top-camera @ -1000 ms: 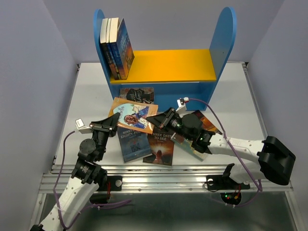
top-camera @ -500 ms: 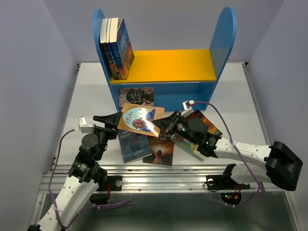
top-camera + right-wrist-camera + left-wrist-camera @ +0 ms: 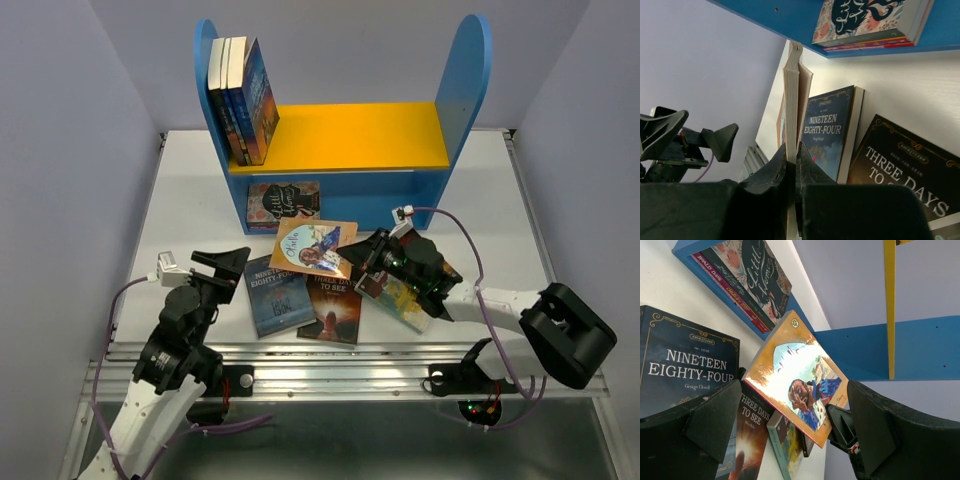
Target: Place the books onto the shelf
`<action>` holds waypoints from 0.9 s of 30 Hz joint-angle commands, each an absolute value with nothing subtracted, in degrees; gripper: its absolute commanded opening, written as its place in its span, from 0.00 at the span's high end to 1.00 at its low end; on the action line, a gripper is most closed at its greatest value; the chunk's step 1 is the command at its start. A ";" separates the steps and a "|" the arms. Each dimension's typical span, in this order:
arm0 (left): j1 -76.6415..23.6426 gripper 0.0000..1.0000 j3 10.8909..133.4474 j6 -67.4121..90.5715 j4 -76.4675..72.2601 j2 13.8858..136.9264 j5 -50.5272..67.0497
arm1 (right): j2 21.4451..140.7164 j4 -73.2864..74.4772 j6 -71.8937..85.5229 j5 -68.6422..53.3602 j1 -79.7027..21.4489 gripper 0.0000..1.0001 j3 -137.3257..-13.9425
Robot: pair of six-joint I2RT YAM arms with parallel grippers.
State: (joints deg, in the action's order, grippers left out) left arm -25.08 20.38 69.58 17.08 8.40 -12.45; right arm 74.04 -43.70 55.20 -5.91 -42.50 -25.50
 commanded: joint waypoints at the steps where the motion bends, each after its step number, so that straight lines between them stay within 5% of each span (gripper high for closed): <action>1: -25.23 0.01 22.94 65.66 17.93 8.44 -12.83 | 77.42 -58.59 55.19 -13.00 -39.29 0.99 -25.67; 10: -25.31 0.01 23.38 65.13 18.02 6.77 -12.92 | 86.39 -70.30 60.12 -12.66 -37.62 0.99 -26.63; 27: -25.31 0.01 27.33 62.41 23.73 5.01 -15.99 | 99.57 -70.75 61.52 -13.27 -35.43 0.99 -35.94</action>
